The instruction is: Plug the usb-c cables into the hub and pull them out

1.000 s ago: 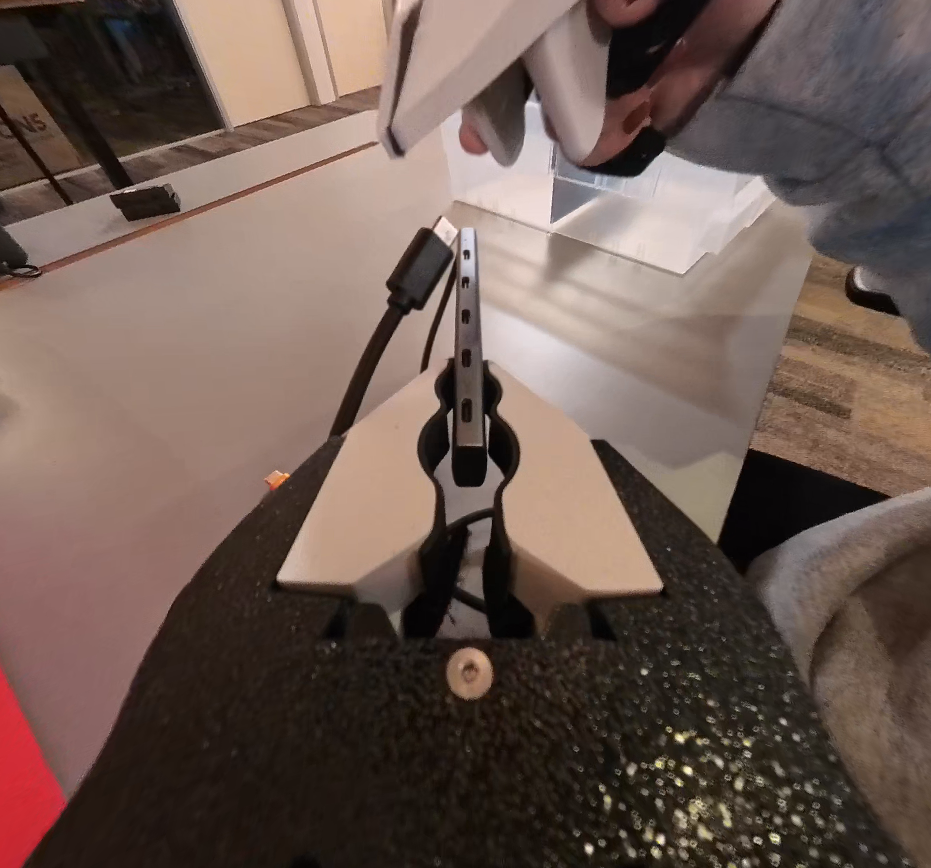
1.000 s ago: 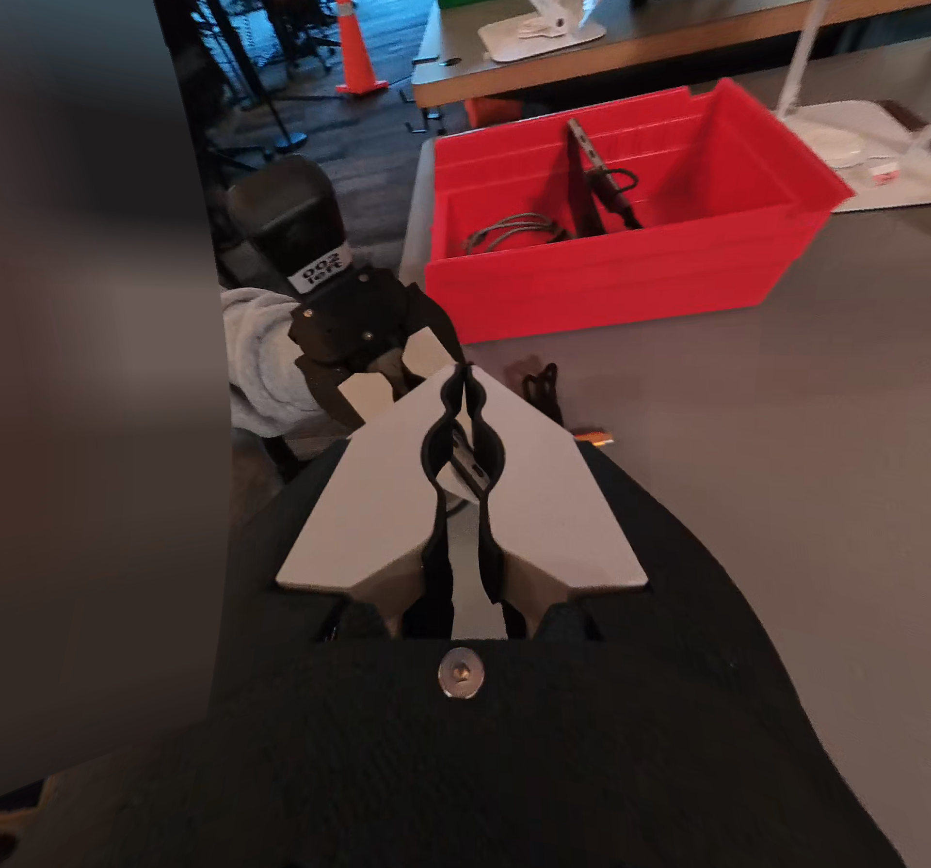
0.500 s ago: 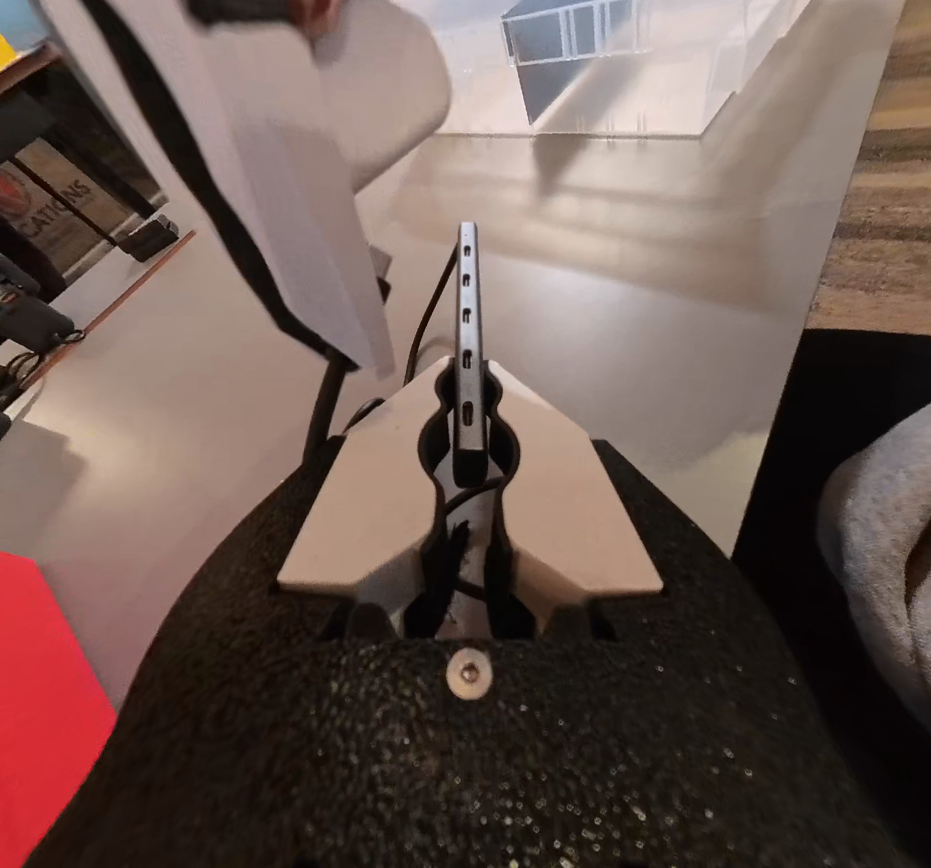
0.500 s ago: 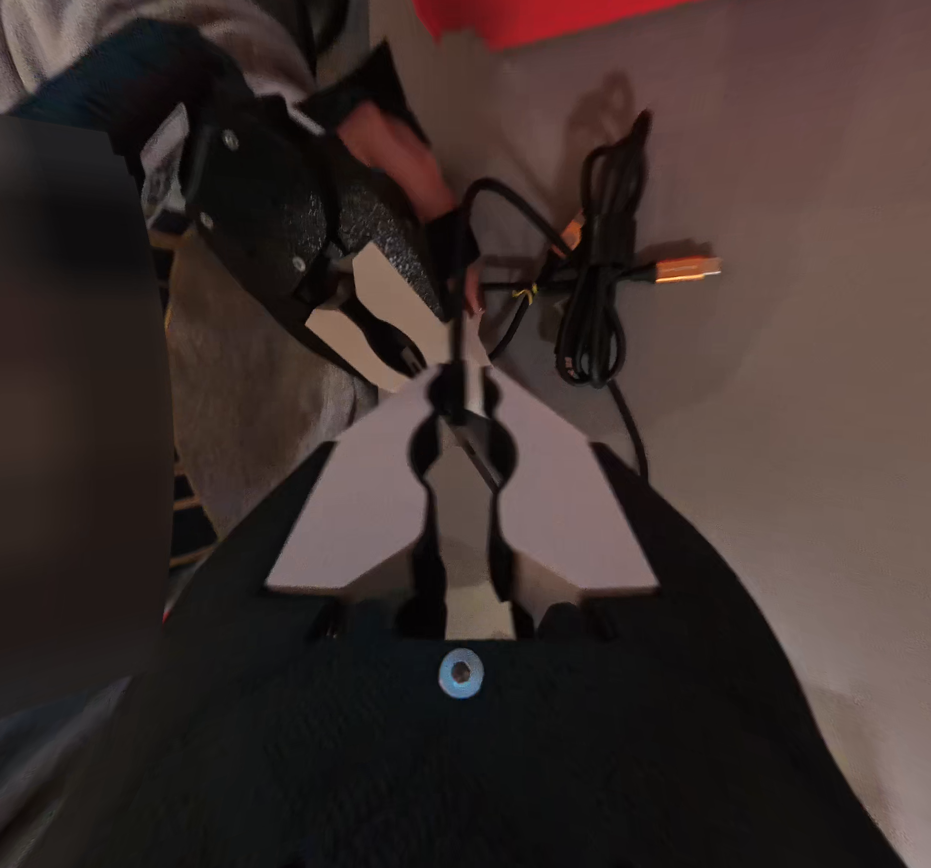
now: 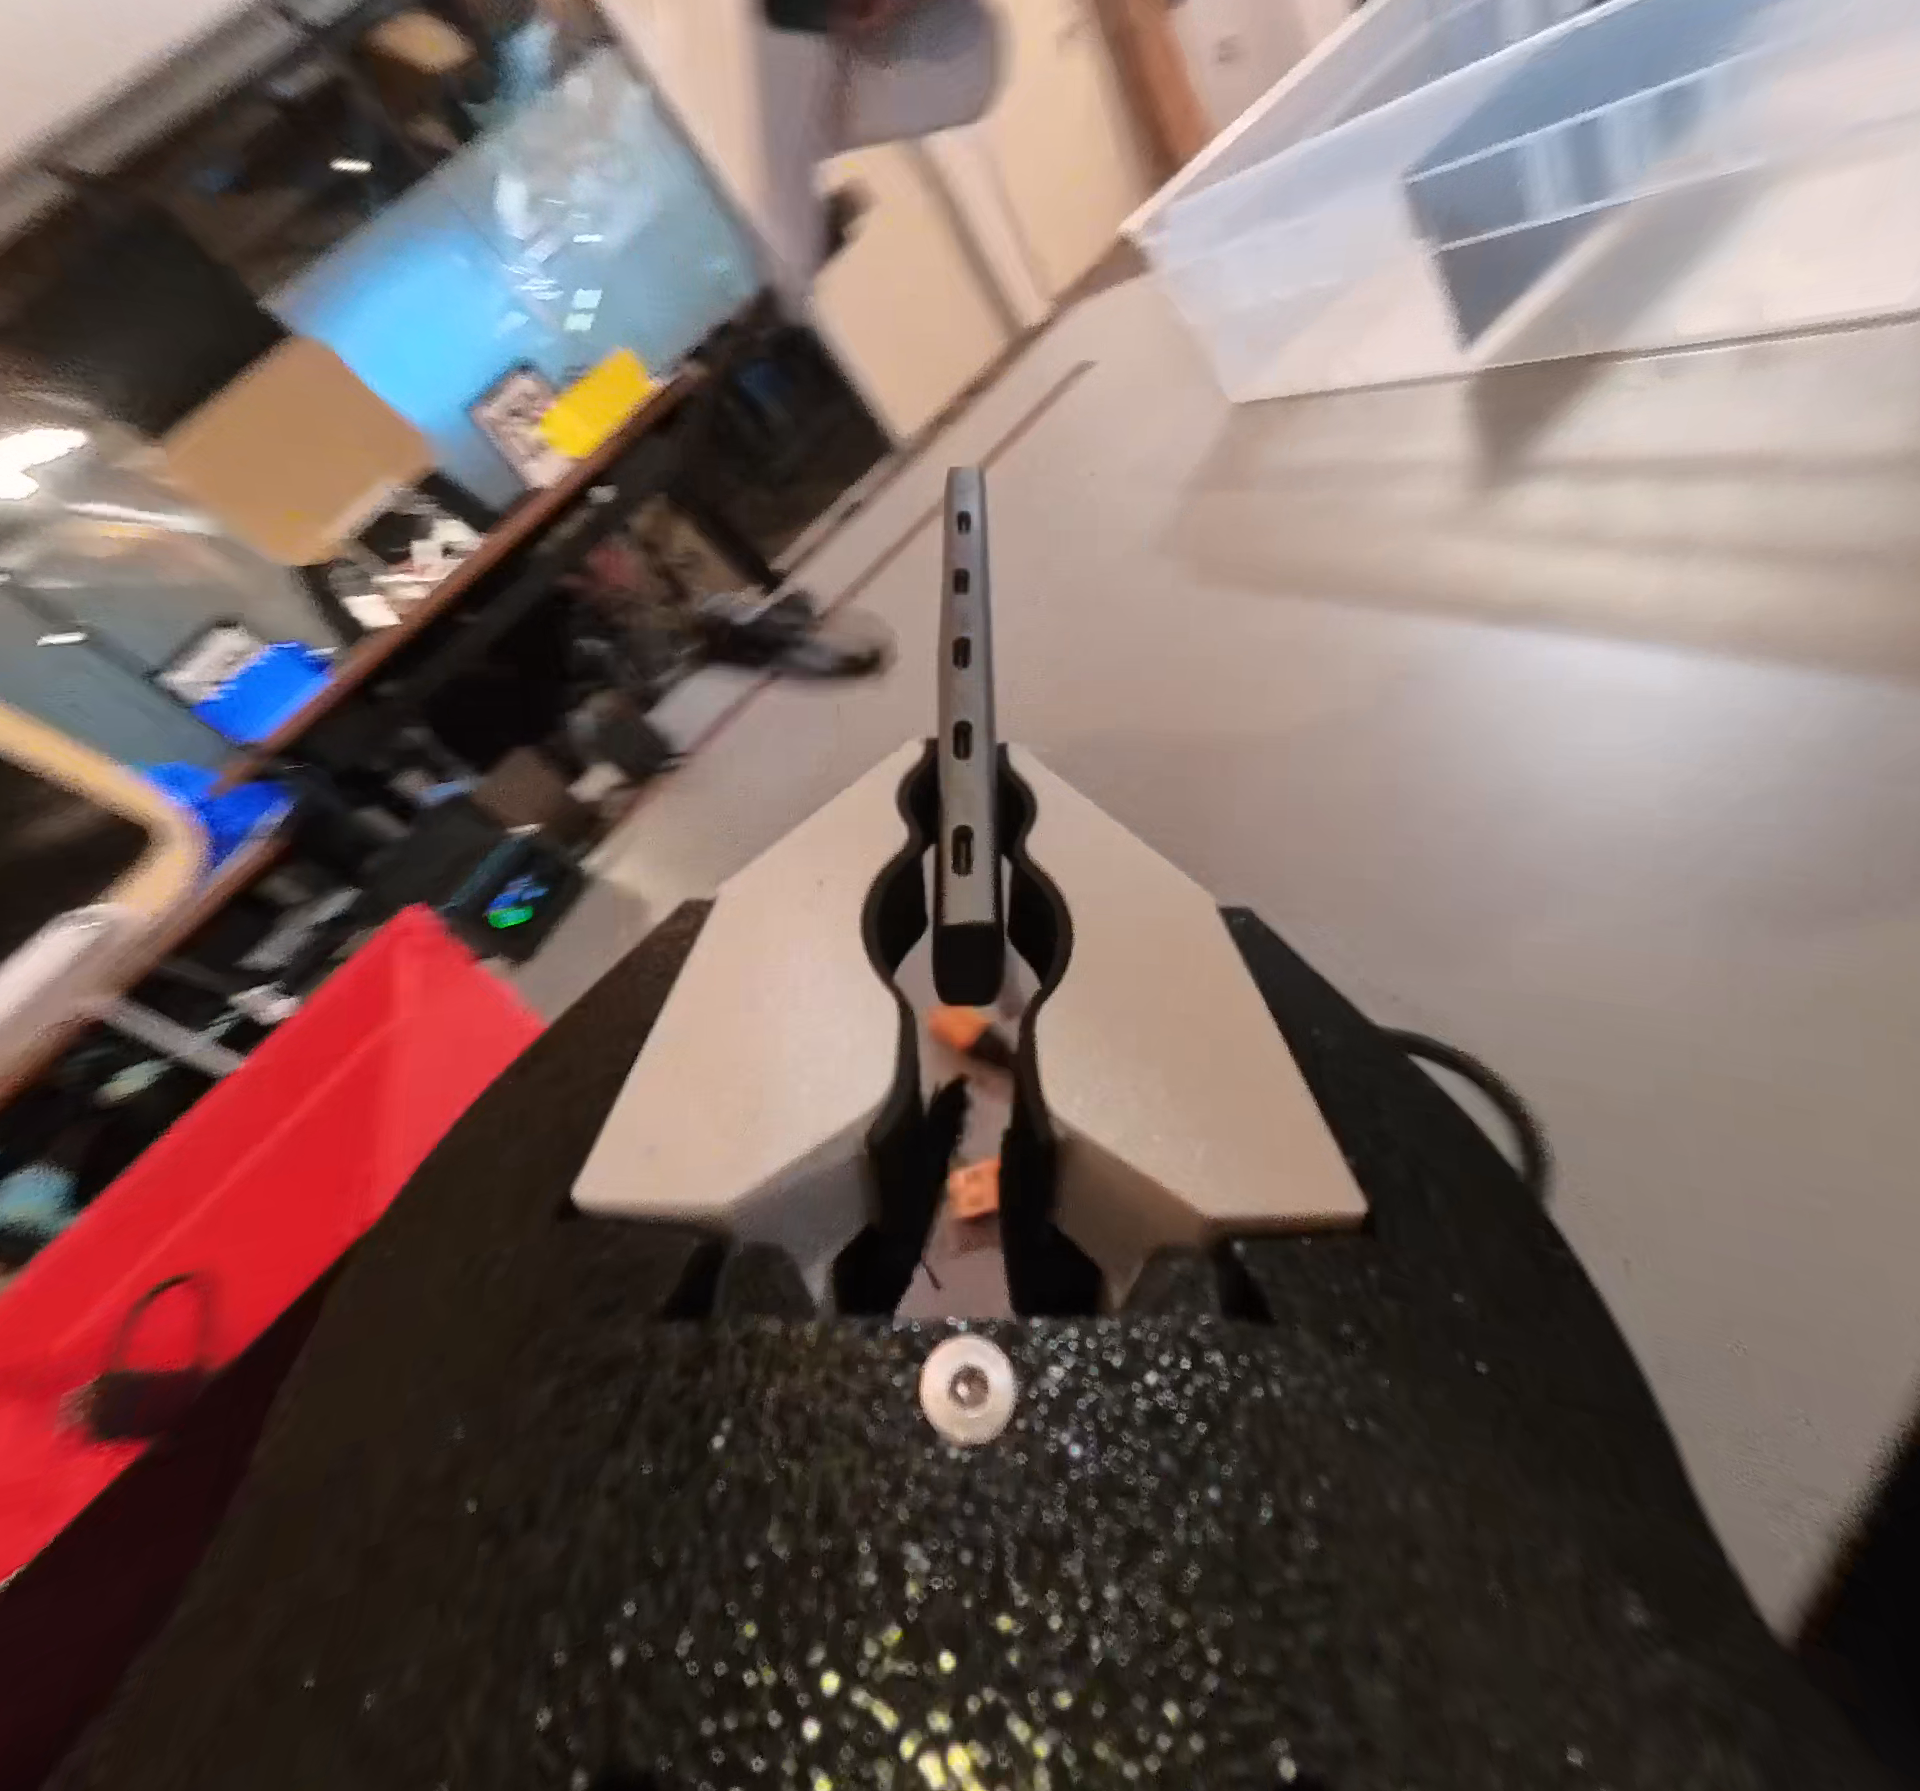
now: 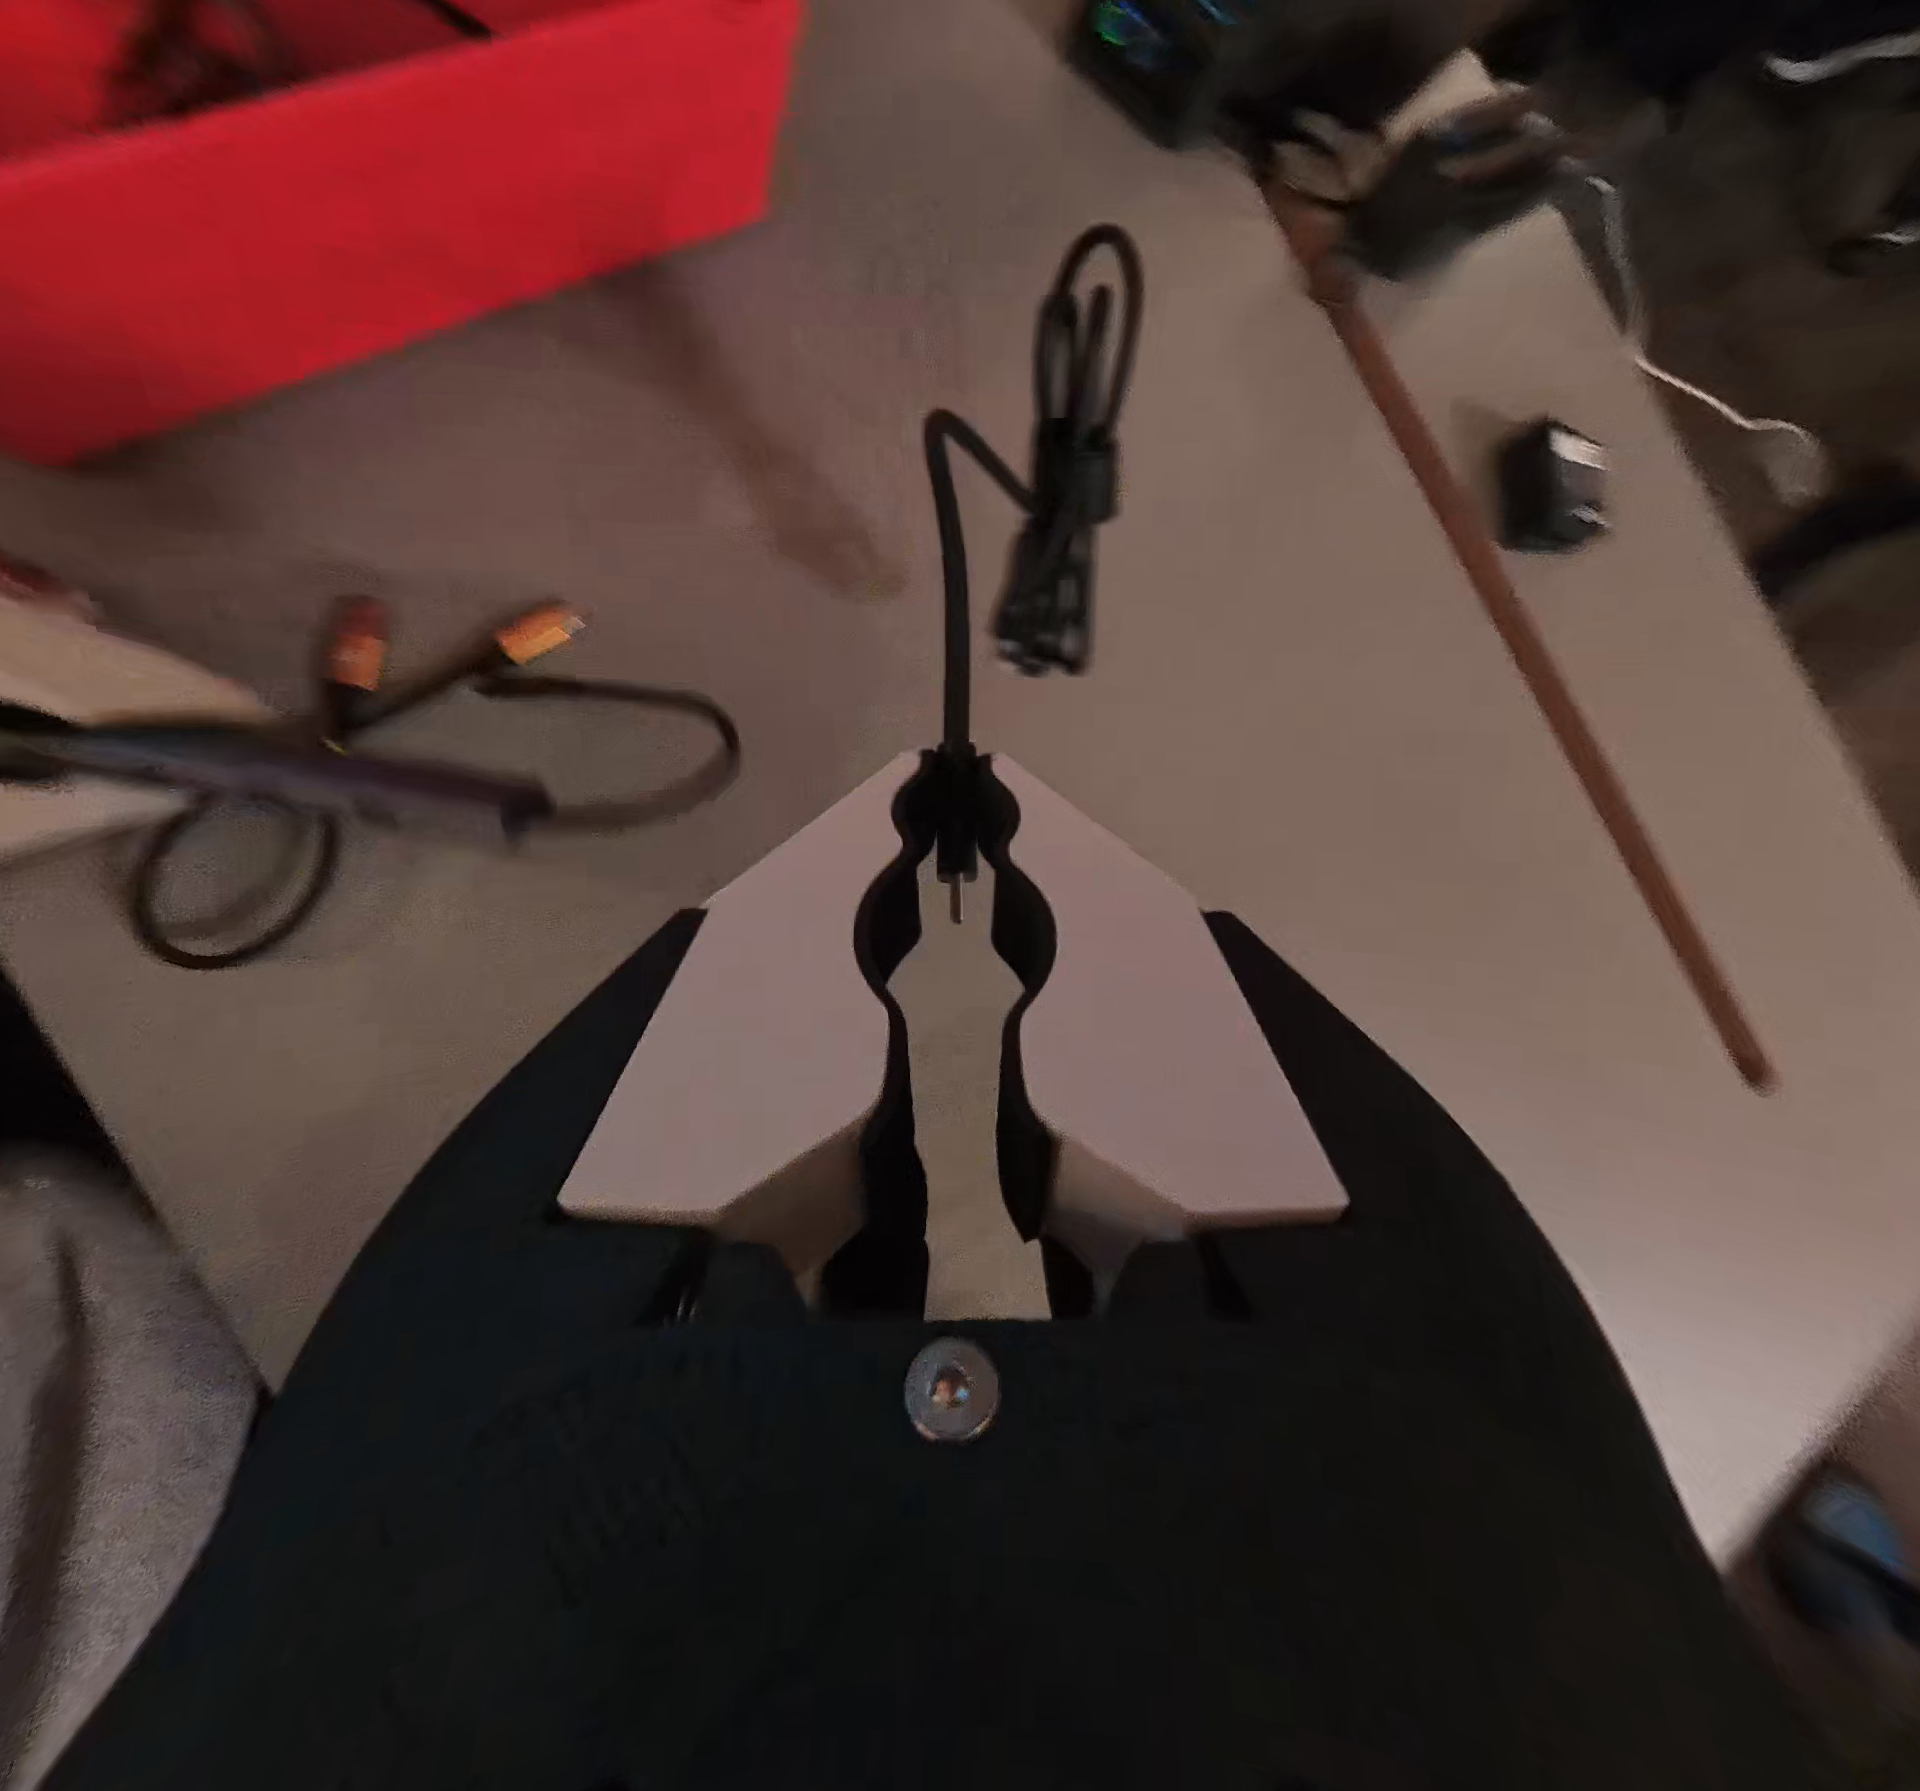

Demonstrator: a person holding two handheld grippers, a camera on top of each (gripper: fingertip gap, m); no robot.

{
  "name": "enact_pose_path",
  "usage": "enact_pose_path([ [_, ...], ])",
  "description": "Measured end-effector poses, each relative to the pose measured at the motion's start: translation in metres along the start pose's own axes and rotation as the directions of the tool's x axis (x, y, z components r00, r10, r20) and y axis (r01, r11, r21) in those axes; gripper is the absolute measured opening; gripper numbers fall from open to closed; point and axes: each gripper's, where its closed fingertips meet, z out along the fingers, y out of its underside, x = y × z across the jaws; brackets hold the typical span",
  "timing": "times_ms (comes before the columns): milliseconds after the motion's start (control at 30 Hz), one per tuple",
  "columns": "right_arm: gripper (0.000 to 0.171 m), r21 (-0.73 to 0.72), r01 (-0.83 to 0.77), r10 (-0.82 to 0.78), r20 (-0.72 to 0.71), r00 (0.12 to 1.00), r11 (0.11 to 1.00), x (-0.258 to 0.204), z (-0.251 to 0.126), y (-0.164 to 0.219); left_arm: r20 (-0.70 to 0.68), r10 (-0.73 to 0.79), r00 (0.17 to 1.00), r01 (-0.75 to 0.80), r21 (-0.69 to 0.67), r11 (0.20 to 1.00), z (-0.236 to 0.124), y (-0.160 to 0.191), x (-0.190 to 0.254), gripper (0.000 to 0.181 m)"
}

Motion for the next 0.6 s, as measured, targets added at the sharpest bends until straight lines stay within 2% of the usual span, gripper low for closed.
enact_pose_path([
  [33,0.004,-0.030,0.002,-0.003,-0.043,0.999,1.000,0.006,-0.006,0.008,0.073,0.028,0.997,-0.027,-0.017,0.999,-0.001,0.001,-0.011,0.007],
  [133,0.004,-0.210,-0.028,0.022,-0.031,0.999,0.977,-0.005,-0.012,0.045,0.194,0.139,0.971,-0.118,-0.113,0.986,0.000,0.010,-0.030,0.007],
  [200,0.004,-0.341,-0.021,0.035,0.033,0.999,0.940,-0.028,-0.007,0.074,0.221,0.253,0.942,-0.216,-0.178,0.960,0.003,0.016,-0.033,0.007],
  [267,0.005,-0.406,-0.022,0.083,0.134,0.988,0.914,-0.058,0.006,0.094,0.218,0.354,0.909,-0.308,-0.220,0.926,0.007,0.020,-0.029,0.007],
  [333,0.012,-0.401,-0.036,0.143,0.240,0.960,0.915,-0.088,0.019,0.100,0.202,0.419,0.885,-0.373,-0.232,0.899,0.010,0.023,-0.022,0.007],
  [400,0.030,-0.379,-0.004,0.129,0.306,0.943,0.925,-0.101,0.023,0.101,0.210,0.475,0.854,-0.426,-0.242,0.872,0.011,0.026,-0.021,0.007],
  [467,0.038,-0.349,0.100,0.030,0.349,0.937,0.932,-0.100,0.019,0.102,0.227,0.504,0.833,-0.451,-0.246,0.858,0.010,0.030,-0.022,0.007],
  [600,0.045,-0.206,0.363,-0.204,0.540,0.816,0.909,-0.114,-0.003,0.102,0.234,0.491,0.839,-0.446,-0.220,0.868,0.013,0.039,-0.021,0.007],
])
